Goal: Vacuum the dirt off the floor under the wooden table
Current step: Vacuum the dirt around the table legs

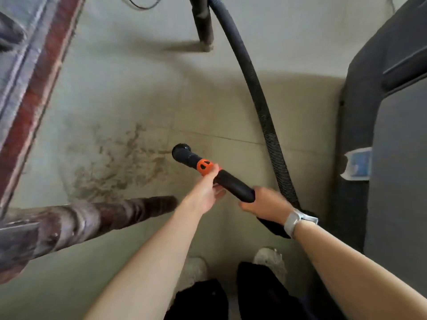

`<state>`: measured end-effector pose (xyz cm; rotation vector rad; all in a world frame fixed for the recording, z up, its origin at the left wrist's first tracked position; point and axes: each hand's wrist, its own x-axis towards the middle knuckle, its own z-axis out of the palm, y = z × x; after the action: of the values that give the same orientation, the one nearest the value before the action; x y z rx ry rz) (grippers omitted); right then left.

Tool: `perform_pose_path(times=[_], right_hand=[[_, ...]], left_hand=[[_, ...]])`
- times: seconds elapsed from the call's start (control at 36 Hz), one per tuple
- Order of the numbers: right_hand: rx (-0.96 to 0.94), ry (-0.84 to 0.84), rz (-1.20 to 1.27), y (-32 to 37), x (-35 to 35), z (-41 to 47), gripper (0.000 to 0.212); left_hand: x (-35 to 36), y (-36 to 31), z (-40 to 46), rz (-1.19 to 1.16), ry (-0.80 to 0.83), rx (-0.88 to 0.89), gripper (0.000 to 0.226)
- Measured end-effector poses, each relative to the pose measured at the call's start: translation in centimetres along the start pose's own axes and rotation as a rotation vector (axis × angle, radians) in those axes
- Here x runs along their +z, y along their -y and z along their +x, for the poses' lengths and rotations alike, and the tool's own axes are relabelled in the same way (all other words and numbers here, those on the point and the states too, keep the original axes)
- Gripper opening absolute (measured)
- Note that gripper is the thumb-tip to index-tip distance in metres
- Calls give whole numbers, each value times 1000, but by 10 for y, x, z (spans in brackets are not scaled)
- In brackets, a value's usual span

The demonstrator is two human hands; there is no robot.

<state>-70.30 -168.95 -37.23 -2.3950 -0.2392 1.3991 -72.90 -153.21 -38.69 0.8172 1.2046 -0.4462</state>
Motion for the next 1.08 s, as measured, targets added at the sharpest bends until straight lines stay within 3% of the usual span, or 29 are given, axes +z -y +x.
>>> perform_pose_path(times=[0.08, 0.19, 0.39, 0.5, 0.58, 0.69, 0.78, 0.86, 1.08], right_hand=[[-60, 16, -67, -8, -3, 32, 26], [-126, -1, -199, -18, -11, 69, 31], [-433, -498, -521, -1, 2, 112, 32], [-445, -594, -655, 17, 17, 141, 30], [-428, -582, -649, 22, 22, 159, 27], [-433, -563, -648, 18, 18, 167, 25], [-399, -625, -621, 16, 5, 169, 26], [-331, -646, -552, 15, -16, 174, 25], [-301, -407, -541, 6, -23, 164, 18]], left_hand=[[-14, -6, 36, -60, 0, 1, 50], [-20, -3, 70, -178, 13, 11, 42], [-25, -14, 116, -275, 65, 95, 18], [-27, -20, 137, -233, 112, 128, 33], [-30, -20, 153, -154, 148, 150, 49], [-39, -13, 154, 25, 115, 211, 45], [-54, -1, 148, 216, -23, 329, 37], [-77, 14, 144, 438, -217, 435, 44], [-109, 60, 142, 1016, -308, 576, 48]])
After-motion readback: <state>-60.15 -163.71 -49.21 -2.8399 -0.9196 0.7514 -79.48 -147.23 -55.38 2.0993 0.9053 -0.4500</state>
